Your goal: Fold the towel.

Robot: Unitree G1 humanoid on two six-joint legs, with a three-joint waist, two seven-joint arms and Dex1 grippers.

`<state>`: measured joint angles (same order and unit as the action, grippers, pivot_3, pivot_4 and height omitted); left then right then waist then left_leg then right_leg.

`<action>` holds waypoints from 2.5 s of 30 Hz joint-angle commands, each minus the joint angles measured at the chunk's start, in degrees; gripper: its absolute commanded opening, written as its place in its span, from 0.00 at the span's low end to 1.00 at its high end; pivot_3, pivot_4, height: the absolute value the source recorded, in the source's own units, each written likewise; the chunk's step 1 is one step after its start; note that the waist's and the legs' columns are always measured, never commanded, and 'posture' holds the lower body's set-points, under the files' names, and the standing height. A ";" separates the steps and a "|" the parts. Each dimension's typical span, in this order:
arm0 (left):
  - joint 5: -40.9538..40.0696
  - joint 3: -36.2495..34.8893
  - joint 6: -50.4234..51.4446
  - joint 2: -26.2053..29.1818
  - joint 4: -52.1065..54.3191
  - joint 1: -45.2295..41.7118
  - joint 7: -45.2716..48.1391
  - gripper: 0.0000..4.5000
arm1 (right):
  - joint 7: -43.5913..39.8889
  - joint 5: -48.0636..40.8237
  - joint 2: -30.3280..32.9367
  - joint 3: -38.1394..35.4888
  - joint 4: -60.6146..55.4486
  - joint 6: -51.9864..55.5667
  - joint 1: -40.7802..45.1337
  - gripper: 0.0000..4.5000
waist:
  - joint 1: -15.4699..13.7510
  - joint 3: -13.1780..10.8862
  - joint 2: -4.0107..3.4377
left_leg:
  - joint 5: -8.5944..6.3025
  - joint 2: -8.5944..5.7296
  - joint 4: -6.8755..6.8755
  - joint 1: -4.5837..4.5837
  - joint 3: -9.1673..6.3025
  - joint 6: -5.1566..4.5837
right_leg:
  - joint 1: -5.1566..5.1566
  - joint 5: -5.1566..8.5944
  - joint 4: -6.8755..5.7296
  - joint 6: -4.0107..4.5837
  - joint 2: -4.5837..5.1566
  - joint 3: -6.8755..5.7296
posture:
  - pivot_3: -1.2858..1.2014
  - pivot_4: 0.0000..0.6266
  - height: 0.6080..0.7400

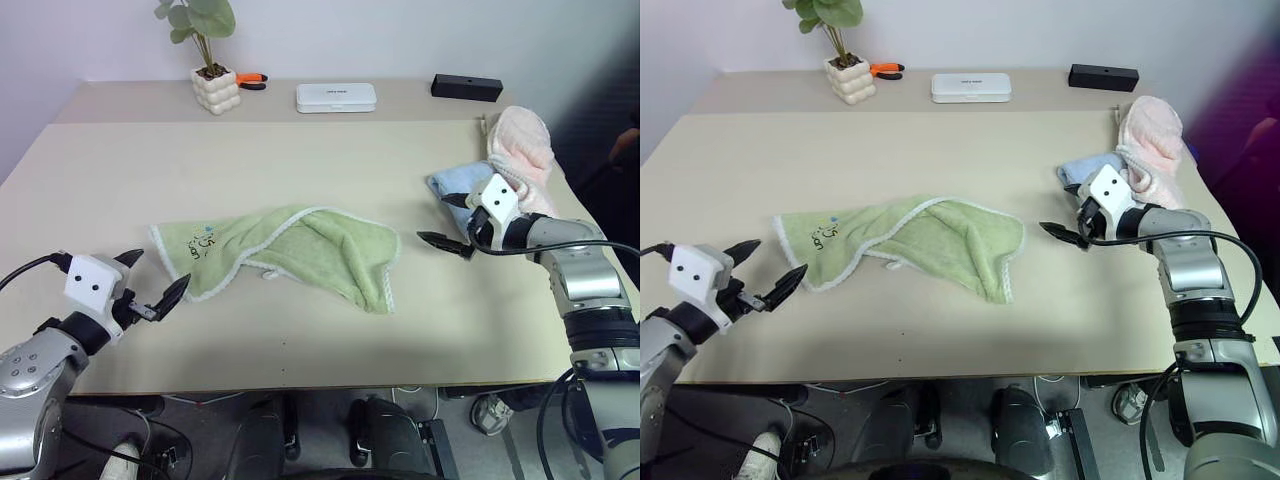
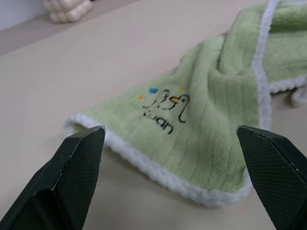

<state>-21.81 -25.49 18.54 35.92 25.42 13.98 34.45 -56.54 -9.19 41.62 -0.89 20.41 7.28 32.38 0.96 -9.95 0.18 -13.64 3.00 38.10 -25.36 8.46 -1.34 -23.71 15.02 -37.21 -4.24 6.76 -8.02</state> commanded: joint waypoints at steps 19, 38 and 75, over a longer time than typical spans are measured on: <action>7.74 7.79 0.11 5.76 6.71 4.45 2.27 1.00 | 1.10 0.42 -4.95 2.71 -3.16 -0.44 1.65 1.00 | -0.03 -0.01 -0.02 | -0.01 0.00 -0.02 -0.01 0.02 0.00 | -0.03 0.00 0.00 0.00 -0.01 0.03 | 0.52 0.24 0.93; 10.46 11.04 -4.92 7.14 -9.96 -3.18 7.17 0.37 | 3.61 -1.95 -4.83 0.94 -14.28 6.35 -3.28 1.00 | 0.07 -0.02 -0.05 | -0.02 0.02 -0.06 -0.02 0.10 -0.01 | -0.14 0.00 -0.04 0.00 0.02 0.09 | 0.52 0.24 0.93; 9.65 5.85 -5.78 7.08 -4.87 3.04 6.39 0.00 | 2.99 2.35 -10.38 7.20 7.58 18.38 11.75 0.01 | 0.19 -0.03 -0.06 | -0.03 0.05 -0.09 -0.11 0.45 -0.04 | -0.42 -0.01 -0.12 0.01 0.02 0.32 | 0.52 0.24 0.93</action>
<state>-11.85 -17.53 13.51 42.79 19.23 17.12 41.01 -53.77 -7.12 30.62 7.04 28.86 27.12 42.62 1.14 -9.97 0.12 -13.68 3.06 38.01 -25.48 8.92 -1.38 -24.14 15.01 -37.33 -4.24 6.78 -7.69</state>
